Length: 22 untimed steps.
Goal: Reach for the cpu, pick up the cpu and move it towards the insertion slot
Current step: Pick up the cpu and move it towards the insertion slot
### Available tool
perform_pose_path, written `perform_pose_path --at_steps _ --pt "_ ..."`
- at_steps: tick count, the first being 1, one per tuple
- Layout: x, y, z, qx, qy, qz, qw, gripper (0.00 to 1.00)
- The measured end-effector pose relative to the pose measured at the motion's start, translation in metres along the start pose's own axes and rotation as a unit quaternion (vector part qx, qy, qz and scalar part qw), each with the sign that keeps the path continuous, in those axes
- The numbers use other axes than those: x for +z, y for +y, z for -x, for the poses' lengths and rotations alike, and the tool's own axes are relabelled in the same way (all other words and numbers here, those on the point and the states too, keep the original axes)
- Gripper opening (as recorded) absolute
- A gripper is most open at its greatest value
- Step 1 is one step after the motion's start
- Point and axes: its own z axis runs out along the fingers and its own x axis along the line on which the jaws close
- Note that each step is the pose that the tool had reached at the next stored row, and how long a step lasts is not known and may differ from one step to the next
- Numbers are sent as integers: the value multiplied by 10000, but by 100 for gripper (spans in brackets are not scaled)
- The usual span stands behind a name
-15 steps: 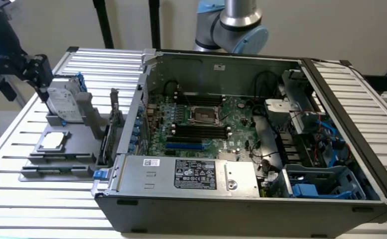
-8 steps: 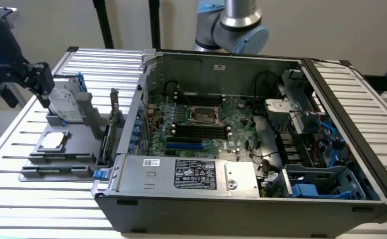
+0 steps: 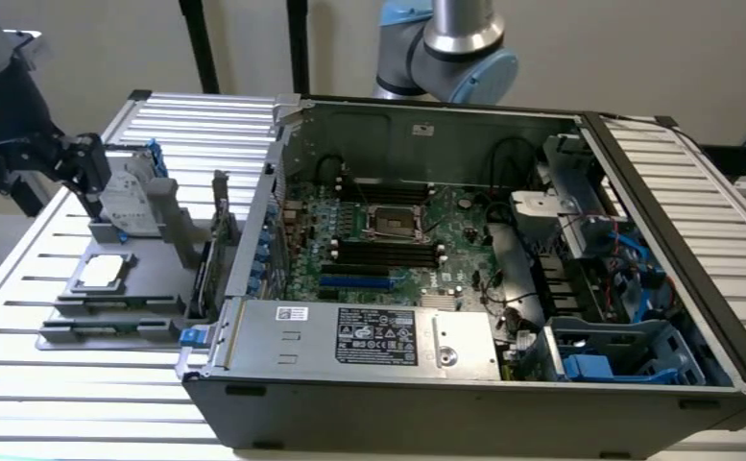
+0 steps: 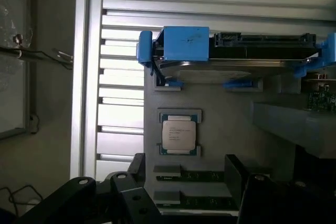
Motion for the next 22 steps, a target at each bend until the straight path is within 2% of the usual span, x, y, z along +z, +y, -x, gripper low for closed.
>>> perform_pose_path --at_steps 22 --pt "401 -15 5 3 -1 0 10000 71"
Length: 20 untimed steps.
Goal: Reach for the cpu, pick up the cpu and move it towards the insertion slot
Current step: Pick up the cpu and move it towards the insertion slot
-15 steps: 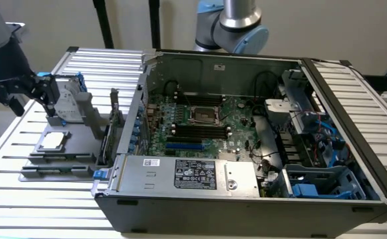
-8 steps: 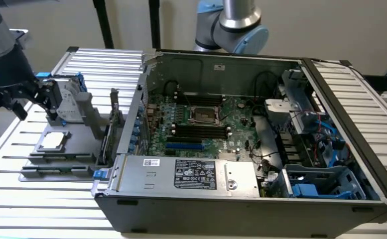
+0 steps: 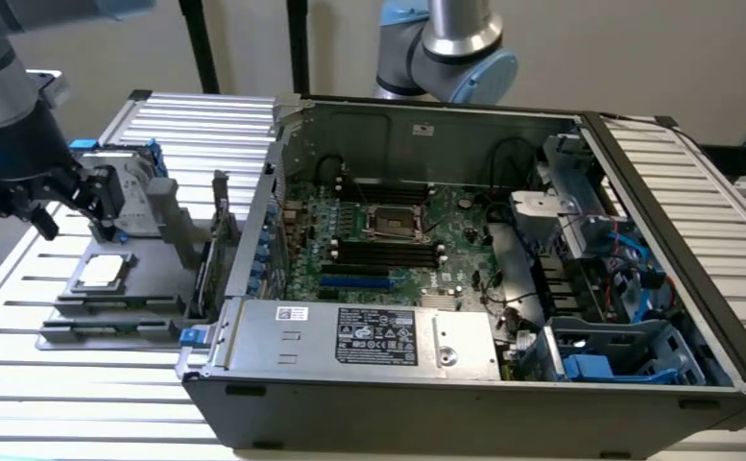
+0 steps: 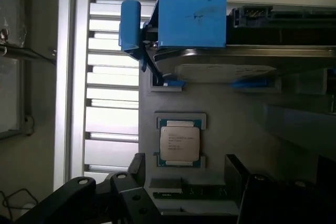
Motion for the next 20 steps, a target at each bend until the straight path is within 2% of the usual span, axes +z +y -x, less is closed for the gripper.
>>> perform_pose_path --at_steps 20 --pt "361 -16 4 1 1 -1 10000 71"
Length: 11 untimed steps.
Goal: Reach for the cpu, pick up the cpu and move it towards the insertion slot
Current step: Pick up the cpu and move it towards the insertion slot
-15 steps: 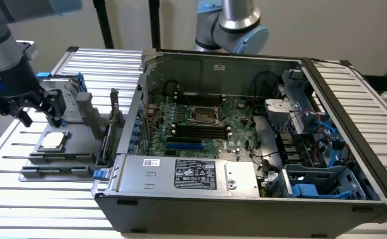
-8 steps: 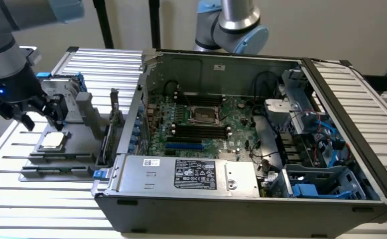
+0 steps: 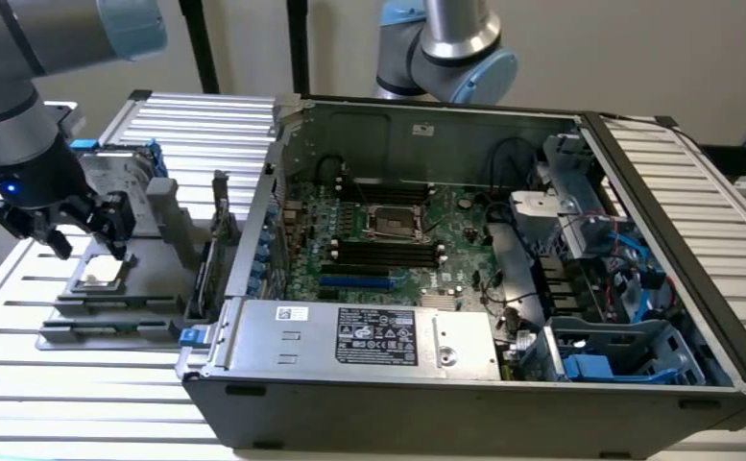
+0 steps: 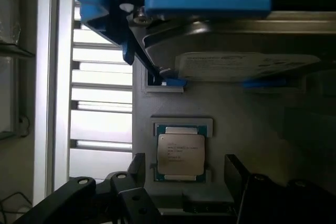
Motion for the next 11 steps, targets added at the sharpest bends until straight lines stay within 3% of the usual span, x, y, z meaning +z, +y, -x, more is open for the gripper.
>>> perform_pose_path --at_steps 11 --pt "146 -7 -5 0 0 0 10000 71"
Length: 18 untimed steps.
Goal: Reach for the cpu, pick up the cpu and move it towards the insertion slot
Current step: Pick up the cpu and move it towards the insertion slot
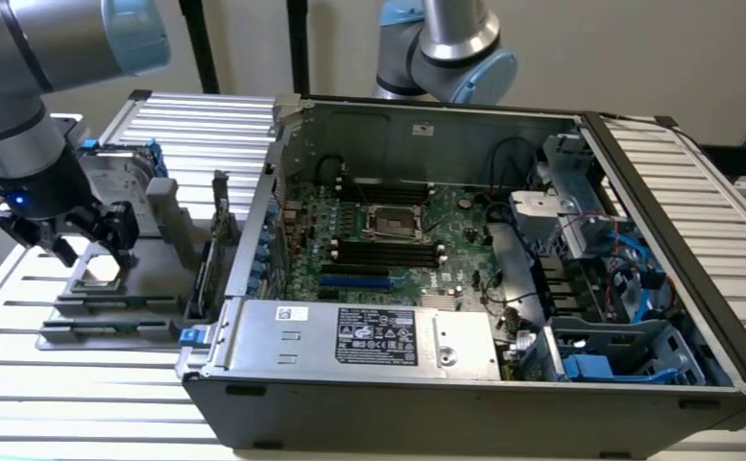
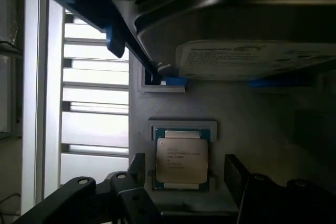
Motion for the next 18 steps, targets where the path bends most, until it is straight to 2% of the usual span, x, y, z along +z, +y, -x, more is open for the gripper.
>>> perform_pose_path --at_steps 18 --pt "93 -12 -7 1 0 0 10000 71"
